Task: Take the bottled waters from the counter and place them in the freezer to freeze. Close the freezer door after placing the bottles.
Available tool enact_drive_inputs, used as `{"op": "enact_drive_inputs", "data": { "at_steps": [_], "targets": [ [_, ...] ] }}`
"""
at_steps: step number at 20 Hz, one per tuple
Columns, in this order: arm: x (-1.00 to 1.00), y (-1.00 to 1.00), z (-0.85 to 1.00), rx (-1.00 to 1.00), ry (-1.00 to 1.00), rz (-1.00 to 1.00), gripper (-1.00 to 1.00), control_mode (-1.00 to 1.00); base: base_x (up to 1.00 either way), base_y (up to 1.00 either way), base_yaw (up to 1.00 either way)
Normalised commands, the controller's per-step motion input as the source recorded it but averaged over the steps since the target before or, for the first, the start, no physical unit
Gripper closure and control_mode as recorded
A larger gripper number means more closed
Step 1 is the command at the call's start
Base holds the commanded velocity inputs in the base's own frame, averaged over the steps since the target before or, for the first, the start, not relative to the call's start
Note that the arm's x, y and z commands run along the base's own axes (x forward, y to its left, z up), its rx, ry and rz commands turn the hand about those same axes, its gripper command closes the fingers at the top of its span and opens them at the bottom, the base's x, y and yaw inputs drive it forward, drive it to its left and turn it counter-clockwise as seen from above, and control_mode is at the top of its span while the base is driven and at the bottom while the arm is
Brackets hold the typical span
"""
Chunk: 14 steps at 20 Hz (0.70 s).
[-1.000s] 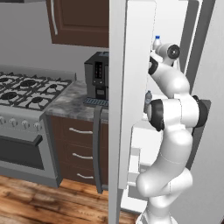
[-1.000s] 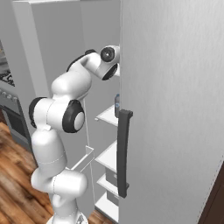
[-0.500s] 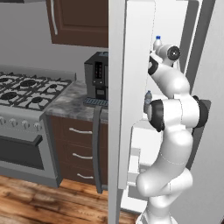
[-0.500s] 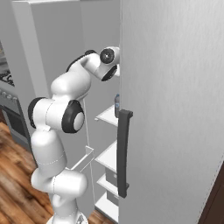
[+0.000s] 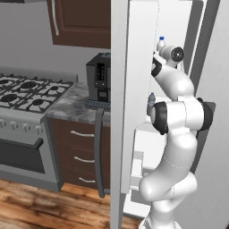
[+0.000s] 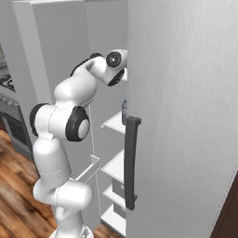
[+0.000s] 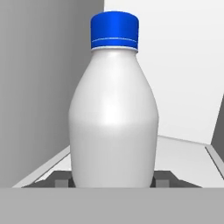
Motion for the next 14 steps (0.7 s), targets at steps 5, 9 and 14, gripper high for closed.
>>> {"op": "enact_drive_inputs", "data": {
  "at_steps": [5,9,14],
  "targets": [
    [0.0,0.0,0.0,-0.01,0.01,0.0,-1.0,-1.0,0.0,0.0,0.0],
    [0.0,0.0,0.0,0.0,0.0,0.0,-1.0,-1.0,0.0,0.0,0.0],
    [0.0,0.0,0.15,0.06,0.0,-0.07,-1.0,-1.0,0.0,0.0,0.0]
  ]
}}
